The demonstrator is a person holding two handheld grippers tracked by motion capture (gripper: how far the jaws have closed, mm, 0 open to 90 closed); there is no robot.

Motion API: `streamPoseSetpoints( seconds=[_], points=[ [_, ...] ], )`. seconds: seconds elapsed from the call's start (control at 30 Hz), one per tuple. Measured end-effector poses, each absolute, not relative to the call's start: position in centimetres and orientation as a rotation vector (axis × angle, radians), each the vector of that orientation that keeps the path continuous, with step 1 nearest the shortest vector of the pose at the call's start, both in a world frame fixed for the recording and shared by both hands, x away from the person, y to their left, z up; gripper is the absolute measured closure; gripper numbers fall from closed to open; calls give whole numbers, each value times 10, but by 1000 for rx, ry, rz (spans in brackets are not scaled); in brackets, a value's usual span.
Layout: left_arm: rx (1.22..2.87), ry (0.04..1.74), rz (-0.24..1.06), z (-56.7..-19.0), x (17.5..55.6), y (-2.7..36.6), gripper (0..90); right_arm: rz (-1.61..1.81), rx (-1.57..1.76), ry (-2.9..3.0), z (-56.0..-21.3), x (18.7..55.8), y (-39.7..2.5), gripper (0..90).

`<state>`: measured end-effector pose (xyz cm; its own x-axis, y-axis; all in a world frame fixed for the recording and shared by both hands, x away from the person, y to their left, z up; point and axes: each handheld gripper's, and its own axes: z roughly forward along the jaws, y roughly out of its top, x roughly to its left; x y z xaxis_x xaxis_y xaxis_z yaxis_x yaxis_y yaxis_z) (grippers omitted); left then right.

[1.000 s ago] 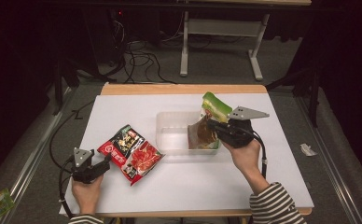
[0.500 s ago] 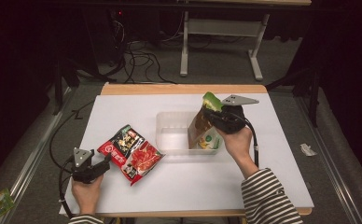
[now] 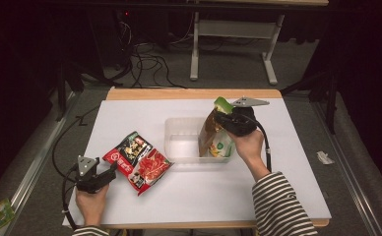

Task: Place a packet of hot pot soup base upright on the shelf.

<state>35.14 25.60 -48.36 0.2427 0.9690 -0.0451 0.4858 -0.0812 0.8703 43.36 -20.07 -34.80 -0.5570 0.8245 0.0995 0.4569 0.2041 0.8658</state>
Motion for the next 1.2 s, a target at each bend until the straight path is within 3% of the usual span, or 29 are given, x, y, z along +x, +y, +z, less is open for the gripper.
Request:
streamPoseSetpoints(
  seconds=[0.63,1.2],
  points=[
    [1697,1363,732,-484,352,257,309,1392,1137,2036,-336,413,-224,587],
    [1703,1358,735,-483,352,256,314,1355,1126,1948,-348,373,-266,530]
  ],
)
